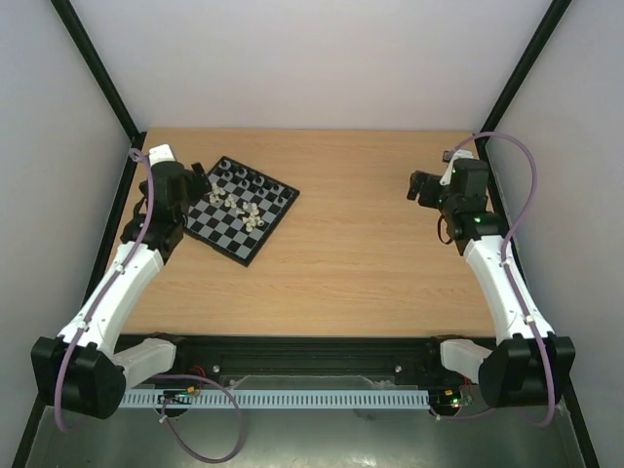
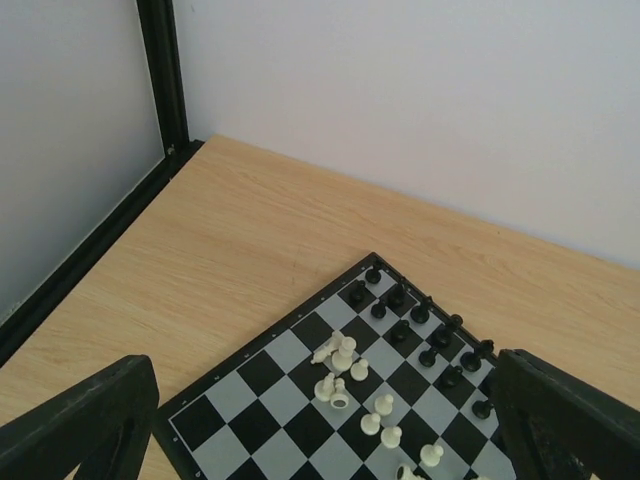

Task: Set up the chess pieces on the board

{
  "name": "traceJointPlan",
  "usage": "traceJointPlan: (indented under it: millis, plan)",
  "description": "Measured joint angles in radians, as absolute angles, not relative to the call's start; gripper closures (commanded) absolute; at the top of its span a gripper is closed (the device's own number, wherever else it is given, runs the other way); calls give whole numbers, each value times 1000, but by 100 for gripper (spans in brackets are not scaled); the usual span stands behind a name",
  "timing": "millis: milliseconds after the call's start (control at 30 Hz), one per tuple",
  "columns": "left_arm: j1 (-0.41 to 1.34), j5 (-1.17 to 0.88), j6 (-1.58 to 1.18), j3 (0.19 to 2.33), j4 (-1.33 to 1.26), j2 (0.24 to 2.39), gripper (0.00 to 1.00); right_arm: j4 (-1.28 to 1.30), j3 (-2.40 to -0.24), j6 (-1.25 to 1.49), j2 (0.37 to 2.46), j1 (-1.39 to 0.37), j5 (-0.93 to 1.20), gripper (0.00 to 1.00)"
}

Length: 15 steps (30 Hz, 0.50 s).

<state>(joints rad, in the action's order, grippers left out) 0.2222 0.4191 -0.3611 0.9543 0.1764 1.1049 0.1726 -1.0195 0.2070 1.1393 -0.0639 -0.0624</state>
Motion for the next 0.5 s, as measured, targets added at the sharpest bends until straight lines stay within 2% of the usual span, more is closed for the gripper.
traceJointPlan:
  millis: [167, 333, 500]
  plan:
    - [147, 345, -384, 986, 164, 1175, 14, 147, -982, 202, 1179, -31, 25, 2]
    - [64, 255, -413, 1111, 182, 1317, 25, 132, -965, 162, 1235, -13, 117, 17]
    - [-54, 138, -454, 1282, 203, 1504, 42, 136, -969, 109, 1336, -22, 234, 32]
